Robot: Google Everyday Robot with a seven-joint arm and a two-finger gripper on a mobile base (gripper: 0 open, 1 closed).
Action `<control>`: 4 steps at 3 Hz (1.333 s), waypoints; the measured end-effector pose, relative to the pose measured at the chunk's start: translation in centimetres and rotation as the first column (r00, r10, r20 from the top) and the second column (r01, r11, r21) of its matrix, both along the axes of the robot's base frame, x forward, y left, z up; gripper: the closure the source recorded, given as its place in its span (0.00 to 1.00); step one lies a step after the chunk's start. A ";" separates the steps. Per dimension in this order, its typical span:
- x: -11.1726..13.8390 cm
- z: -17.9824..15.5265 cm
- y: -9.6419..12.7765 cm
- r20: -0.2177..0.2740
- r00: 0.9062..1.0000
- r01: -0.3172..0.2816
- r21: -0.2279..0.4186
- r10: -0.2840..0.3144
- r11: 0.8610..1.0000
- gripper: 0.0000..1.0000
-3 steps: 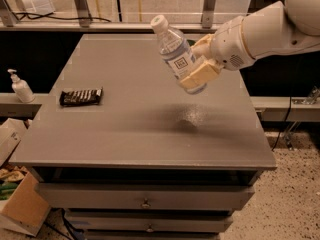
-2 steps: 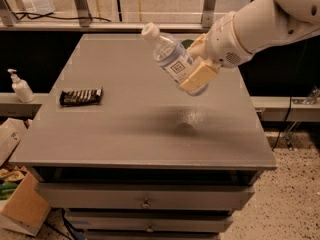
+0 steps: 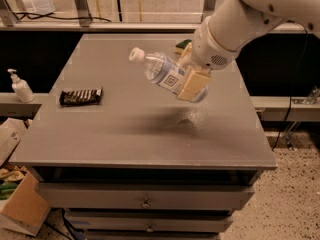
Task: Knock blue plastic bottle over
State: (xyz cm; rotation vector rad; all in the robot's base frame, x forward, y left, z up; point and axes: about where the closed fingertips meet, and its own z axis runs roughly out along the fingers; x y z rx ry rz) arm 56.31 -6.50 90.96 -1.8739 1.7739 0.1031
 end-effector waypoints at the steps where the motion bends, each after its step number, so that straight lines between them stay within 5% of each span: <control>1: 0.3 -1.9 -0.3 -0.042 0.999 0.000 -0.096 -0.004 0.995 1.00; 4: 2.3 -6.1 -2.5 -0.127 0.986 0.074 -0.273 -0.112 0.959 1.00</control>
Offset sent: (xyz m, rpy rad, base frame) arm 0.0227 -0.0269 -0.0588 -0.2905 0.1419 -0.0845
